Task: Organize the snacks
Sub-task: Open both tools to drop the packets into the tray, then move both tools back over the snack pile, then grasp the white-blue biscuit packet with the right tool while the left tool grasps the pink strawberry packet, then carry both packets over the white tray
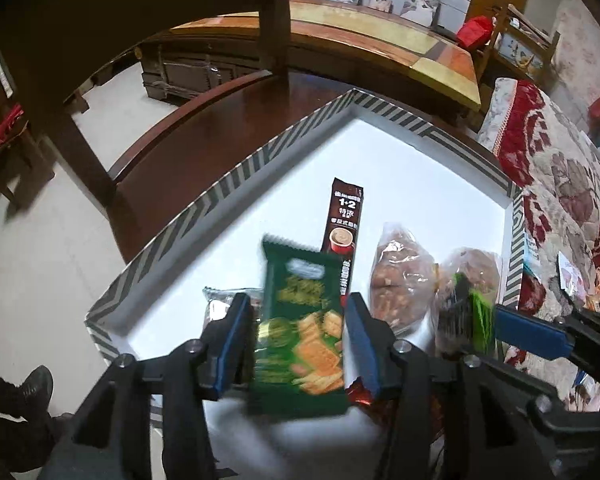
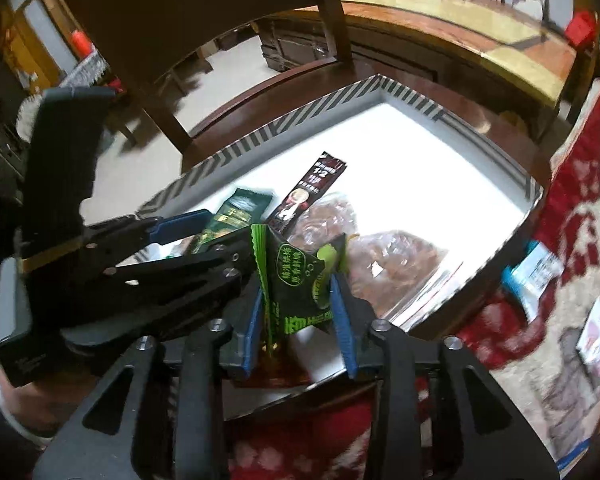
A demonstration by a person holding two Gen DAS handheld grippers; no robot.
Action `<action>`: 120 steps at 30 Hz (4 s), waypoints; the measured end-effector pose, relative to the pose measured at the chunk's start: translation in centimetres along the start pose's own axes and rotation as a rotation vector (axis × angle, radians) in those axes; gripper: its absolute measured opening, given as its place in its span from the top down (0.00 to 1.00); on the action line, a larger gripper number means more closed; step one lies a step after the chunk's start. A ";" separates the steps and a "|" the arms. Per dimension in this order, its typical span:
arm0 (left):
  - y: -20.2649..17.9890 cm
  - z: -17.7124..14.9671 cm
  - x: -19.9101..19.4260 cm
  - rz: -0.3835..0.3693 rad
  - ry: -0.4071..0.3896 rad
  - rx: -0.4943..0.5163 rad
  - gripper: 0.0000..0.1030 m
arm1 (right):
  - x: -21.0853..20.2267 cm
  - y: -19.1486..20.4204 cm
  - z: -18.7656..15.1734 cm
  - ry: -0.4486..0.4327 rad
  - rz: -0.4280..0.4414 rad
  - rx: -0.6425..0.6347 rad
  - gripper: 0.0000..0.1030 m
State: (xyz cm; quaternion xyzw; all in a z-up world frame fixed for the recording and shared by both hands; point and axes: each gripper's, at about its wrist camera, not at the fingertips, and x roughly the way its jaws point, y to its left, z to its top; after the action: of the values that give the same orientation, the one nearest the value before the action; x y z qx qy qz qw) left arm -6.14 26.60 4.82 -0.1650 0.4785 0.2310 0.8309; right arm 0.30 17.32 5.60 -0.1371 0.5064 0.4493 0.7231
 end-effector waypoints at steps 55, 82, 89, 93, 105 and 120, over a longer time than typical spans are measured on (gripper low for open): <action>-29.4 -1.0 -1.7 -0.407 -0.005 0.779 0.11 | -19.3 -20.1 -22.3 -0.181 -0.254 0.538 0.45; -37.8 -0.3 6.3 -0.499 0.175 1.410 0.08 | -11.4 -20.1 -19.5 0.246 -0.413 -0.529 0.25; -38.6 -0.6 6.7 -0.517 0.202 1.337 0.18 | -11.1 -21.5 -18.4 0.247 -0.314 -0.239 0.42; -37.2 -0.3 5.5 -0.518 0.210 1.220 0.46 | -13.0 -21.6 -18.1 0.176 -0.287 -0.056 0.45; -31.1 -1.8 -0.5 -0.354 0.055 0.887 0.46 | -15.5 -18.6 -20.5 -0.053 -0.318 0.286 0.45; -19.8 -2.5 -6.3 -0.171 -0.133 0.484 0.46 | -14.4 -13.8 -15.6 -0.176 -0.337 0.342 0.45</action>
State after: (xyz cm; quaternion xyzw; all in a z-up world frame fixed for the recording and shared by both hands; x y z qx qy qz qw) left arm 0.03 7.30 10.14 0.0143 0.4485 0.0492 0.8923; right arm 0.51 -7.90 7.36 -0.0557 0.4800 0.2407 0.8418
